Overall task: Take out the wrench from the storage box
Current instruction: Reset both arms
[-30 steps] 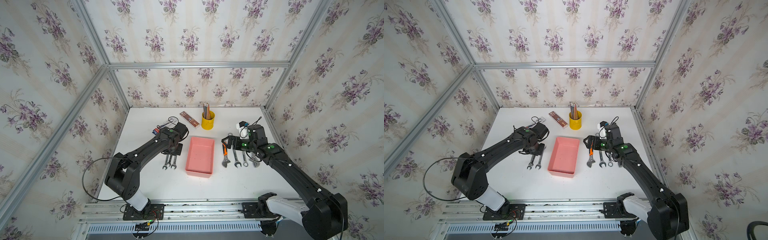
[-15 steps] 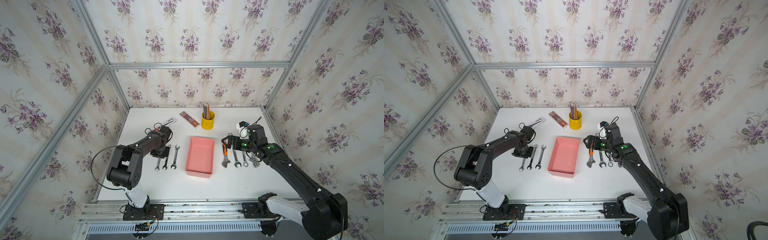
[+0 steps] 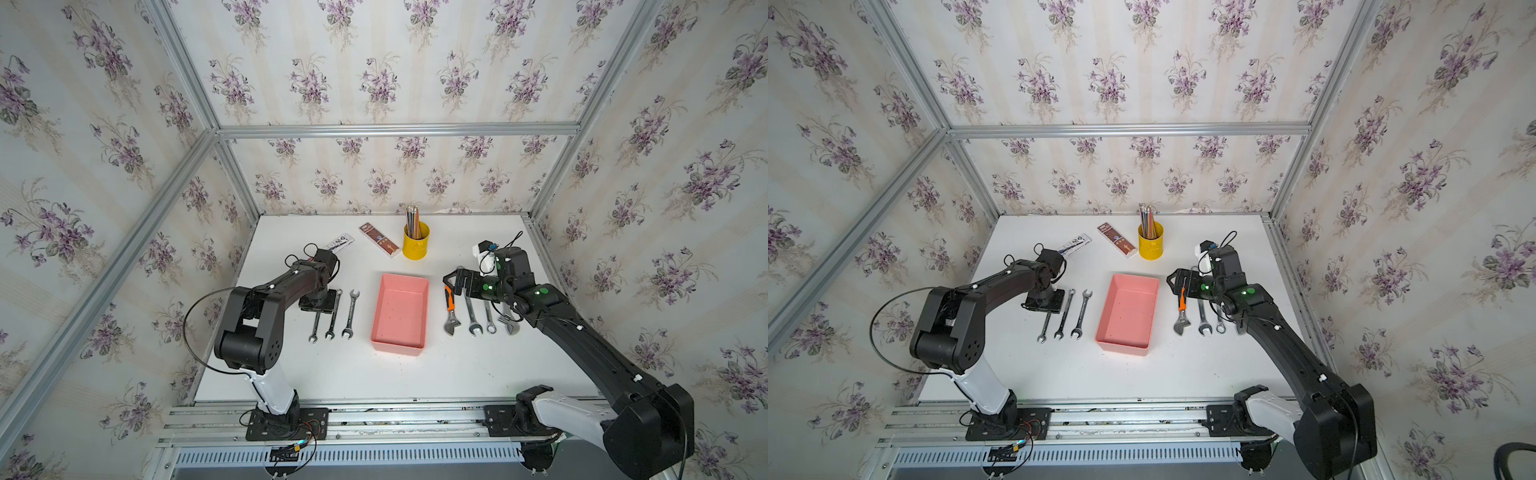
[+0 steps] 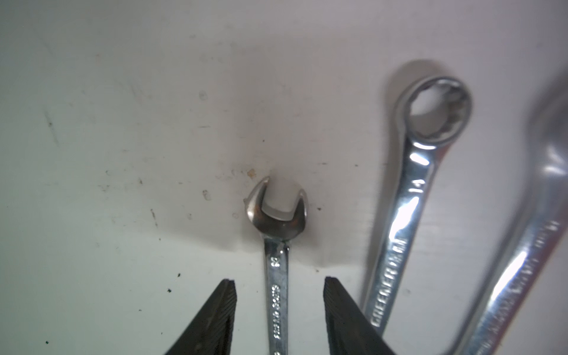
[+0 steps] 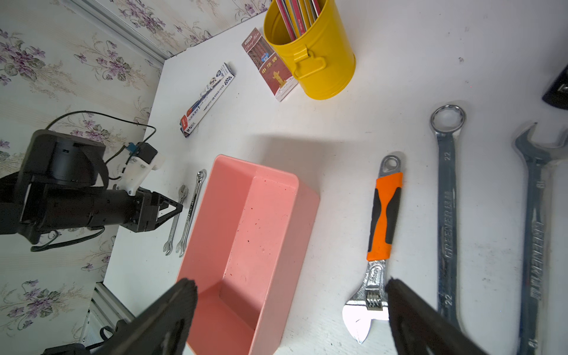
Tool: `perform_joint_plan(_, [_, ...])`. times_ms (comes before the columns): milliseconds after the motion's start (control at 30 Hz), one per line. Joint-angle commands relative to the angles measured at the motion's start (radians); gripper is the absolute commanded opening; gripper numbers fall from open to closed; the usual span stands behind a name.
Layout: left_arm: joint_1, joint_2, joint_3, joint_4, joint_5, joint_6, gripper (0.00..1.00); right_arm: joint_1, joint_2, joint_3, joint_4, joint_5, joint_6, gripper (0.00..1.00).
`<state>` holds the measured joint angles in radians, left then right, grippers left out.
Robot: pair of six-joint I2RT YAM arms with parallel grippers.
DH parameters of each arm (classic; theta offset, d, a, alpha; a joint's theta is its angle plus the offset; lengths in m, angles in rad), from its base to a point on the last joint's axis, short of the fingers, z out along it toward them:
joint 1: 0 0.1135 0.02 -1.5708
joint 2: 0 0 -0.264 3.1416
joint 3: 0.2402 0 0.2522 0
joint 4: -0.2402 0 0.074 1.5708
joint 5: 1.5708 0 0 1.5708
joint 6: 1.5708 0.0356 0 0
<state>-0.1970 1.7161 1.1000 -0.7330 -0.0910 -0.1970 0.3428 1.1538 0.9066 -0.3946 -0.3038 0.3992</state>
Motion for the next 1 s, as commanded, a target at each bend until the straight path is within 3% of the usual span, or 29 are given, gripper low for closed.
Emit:
perform_joint_plan(0, [0.016, -0.059, 0.015, 0.002, 0.050, 0.030, 0.63, -0.012, -0.013, 0.006, 0.024, 0.038, -0.053, 1.00])
perform_joint_plan(67, [0.027, -0.106, 0.006, 0.050, 0.076, 0.078, 0.68, -0.049, -0.048, -0.031, 0.099, 0.051, -0.076, 1.00])
perform_joint_plan(167, [0.060, -0.208, -0.053, 0.182, 0.113, 0.135, 0.85, -0.165, -0.105, -0.104, 0.225, 0.054, -0.089, 1.00])
perform_joint_plan(333, [0.152, -0.334, -0.206, 0.493, 0.193, 0.182, 1.00, -0.296, -0.184, -0.306, 0.483, 0.235, -0.122, 1.00])
perform_joint_plan(467, [0.197, -0.388, -0.353, 0.765, 0.177, 0.216, 0.99, -0.323, -0.227, -0.570, 0.838, 0.480, -0.160, 1.00])
perform_joint_plan(600, [0.200, -0.369, -0.415, 0.919, 0.024, 0.171, 0.99, -0.329, -0.125, -0.734, 1.151, 0.649, -0.198, 1.00])
perform_joint_plan(800, [0.200, -0.319, -0.456, 1.033, -0.013, 0.194, 0.99, -0.334, 0.071, -0.757, 1.417, 0.618, -0.278, 1.00])
perform_joint_plan(967, [0.200, -0.308, -0.484, 1.069, 0.027, 0.210, 0.99, -0.334, 0.100, -0.747, 1.451, 0.586, -0.304, 1.00])
